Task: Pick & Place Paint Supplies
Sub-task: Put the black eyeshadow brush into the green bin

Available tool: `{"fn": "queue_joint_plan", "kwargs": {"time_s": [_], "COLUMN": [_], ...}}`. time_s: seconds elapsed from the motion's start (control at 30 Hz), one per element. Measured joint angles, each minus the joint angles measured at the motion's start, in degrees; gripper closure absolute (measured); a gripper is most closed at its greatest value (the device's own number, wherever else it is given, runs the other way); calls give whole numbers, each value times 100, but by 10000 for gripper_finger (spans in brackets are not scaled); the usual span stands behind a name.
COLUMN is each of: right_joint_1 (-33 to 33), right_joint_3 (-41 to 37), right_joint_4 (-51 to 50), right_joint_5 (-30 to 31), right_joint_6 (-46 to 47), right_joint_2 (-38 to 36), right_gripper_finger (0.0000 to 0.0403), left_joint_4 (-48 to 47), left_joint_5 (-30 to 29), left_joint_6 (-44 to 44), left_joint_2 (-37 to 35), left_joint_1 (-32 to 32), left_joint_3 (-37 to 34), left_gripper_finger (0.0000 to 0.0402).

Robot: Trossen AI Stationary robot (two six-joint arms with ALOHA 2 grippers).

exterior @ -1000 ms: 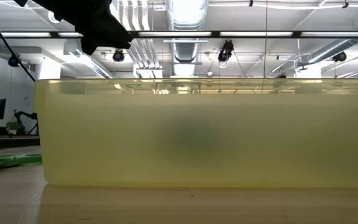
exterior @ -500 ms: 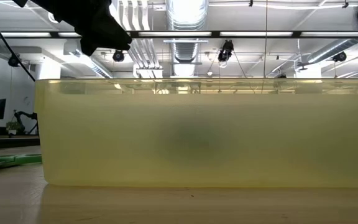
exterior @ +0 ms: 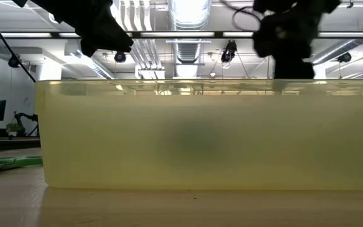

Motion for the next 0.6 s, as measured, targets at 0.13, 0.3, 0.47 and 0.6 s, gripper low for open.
{"fn": "queue_joint_plan", "kwargs": {"time_s": [0.13,0.3,0.47,0.6], "right_joint_1": [-928,-1630,-1860,-1925], "right_joint_3": [582,1246,2122,2825], "right_joint_4": [-48,-164,-216,-428], "right_joint_5": [-355,-500,-532,-534], "right_joint_6": [-1401,-2709,-3553,-3931], "right_joint_2": [679,1725,2736,3370], "right_gripper_finger": [396,396,396,395], "left_joint_4": [0,3,36,46], "left_joint_5": [-63,-242,-384,-419], "left_joint_6": [-3,-6,-7,-52], "left_joint_2": [0,0,0,0], "left_joint_1": [2,0,0,0], "left_joint_3": [0,0,0,0], "left_gripper_finger": [275,275,275,275]}}
